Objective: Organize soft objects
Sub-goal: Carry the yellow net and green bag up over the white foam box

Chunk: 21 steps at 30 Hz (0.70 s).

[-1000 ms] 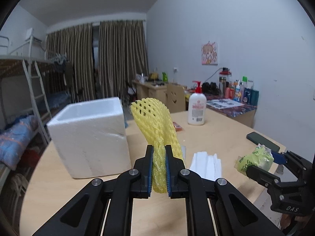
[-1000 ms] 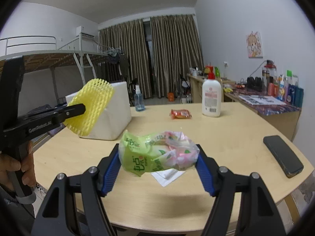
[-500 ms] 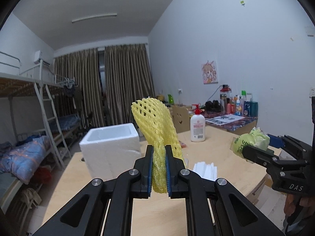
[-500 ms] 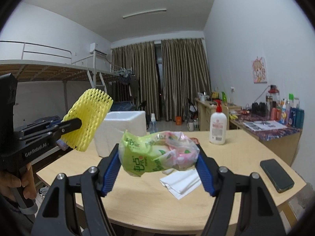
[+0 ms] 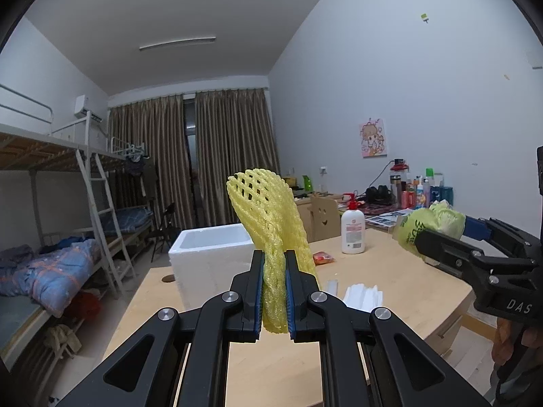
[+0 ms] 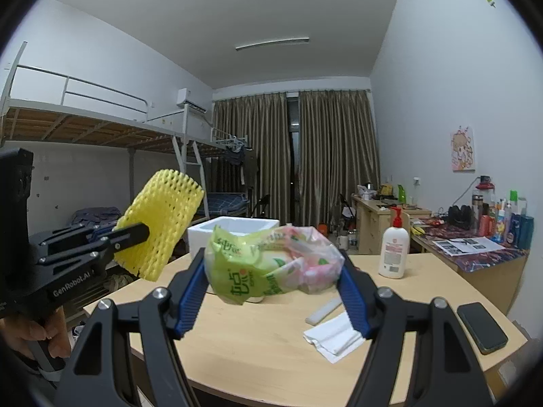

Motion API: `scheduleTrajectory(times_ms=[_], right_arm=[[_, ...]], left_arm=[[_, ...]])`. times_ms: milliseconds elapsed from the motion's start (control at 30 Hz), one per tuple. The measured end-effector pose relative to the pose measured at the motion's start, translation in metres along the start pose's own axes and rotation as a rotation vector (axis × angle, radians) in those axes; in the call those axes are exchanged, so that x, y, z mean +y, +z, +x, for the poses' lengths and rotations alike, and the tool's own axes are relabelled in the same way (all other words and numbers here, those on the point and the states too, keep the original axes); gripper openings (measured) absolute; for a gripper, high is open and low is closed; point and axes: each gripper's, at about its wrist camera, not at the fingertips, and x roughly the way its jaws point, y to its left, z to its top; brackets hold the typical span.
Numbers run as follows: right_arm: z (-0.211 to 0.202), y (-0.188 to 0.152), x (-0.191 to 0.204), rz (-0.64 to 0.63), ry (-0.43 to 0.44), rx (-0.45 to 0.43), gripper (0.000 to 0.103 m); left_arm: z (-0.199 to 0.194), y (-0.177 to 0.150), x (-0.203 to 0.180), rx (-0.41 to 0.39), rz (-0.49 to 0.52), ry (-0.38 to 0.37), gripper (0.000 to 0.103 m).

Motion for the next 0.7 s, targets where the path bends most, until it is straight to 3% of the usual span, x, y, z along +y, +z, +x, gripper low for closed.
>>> scheduleTrajectory(times_ms=[700], right_arm=[[0.036,0.008,0.025,-0.044,0.099,0.017,0.075]], left_arm=[[0.004,-0.006,0.033,0.020,-0.054,0.091,0.012]])
